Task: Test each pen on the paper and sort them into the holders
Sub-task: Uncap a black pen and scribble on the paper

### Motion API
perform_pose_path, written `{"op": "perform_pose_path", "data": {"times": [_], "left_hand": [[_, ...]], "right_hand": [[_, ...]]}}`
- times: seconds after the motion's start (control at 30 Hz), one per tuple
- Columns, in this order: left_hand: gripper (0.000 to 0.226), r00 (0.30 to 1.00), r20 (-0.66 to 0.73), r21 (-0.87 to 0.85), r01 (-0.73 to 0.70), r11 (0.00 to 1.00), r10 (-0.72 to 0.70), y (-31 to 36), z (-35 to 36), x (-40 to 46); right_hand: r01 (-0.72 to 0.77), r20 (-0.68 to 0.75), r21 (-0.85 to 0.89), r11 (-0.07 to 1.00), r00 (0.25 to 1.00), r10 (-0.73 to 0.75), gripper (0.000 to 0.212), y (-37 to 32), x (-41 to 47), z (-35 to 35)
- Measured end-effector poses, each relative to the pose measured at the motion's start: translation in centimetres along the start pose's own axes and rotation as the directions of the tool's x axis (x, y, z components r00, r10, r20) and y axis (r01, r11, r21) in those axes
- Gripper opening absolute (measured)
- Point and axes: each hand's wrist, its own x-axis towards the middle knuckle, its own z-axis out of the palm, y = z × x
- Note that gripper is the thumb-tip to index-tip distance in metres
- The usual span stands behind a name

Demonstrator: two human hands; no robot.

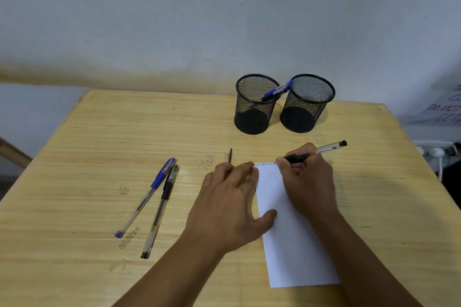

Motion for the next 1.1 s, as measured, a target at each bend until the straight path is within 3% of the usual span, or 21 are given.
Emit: {"op": "perform_pose_path", "data": {"times": [0.8,0.97,1.1], "left_hand": [[0.082,1.000,-0.016,-0.020,-0.005,1.000,0.004,-0.1,0.2,0.0],[0.082,1.000,-0.022,-0.016,-0.007,1.000,0.006,-0.1,0.2,-0.1],[0.082,1.000,-0.022,-0.021,-0.007,1.000,0.006,-0.1,0.3,-0.1]], "right_hand": [[0.020,0.018,-0.038,0.999,1.000,-0.019,0.013,0.1,0.1,-0.1],[-0.073,-0.017,0.112,0.991,0.997,0.075,0.014,0.5,0.2,-0.4],[-0.218,0.126,0.385,0.897,0.975,0.183,0.006,0.6,1.1,-1.3]]}}
